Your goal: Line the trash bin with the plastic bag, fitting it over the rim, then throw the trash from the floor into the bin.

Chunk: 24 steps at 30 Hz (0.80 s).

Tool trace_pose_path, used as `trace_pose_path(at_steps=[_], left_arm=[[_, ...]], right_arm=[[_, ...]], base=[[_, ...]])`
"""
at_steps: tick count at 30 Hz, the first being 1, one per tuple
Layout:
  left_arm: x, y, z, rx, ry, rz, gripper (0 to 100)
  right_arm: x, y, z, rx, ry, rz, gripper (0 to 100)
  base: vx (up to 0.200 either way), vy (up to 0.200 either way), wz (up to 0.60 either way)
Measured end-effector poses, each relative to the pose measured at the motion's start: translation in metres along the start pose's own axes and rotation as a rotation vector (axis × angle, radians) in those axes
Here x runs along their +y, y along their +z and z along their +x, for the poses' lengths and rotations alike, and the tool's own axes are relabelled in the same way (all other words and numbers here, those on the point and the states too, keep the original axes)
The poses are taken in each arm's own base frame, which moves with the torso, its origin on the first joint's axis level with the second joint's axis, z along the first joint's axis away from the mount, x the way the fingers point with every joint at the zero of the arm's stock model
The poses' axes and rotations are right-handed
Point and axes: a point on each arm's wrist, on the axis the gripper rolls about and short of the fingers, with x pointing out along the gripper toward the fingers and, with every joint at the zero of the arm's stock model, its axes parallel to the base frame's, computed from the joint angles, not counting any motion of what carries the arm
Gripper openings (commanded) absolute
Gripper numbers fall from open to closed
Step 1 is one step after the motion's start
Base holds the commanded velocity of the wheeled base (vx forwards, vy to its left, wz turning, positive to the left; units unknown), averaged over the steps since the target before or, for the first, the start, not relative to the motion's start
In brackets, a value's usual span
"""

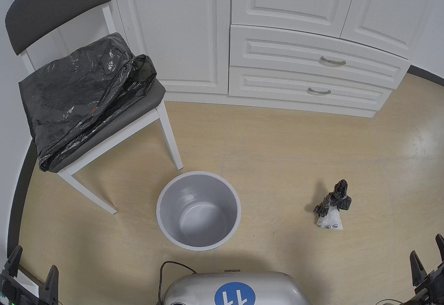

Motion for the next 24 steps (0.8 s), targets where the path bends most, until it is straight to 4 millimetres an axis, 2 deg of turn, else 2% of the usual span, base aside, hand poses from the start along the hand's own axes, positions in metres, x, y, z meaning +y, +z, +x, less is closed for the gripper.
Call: trace_pose_path(at_steps=[24], left_arm=[[0.0006, 0.0004, 0.0, -0.004, 0.027, -0.025, 100]], right_arm=[[-0.0001, 0.0002, 0.0, -0.002, -0.003, -0.001, 100]], base=[[0.0, 0.0, 0.0]])
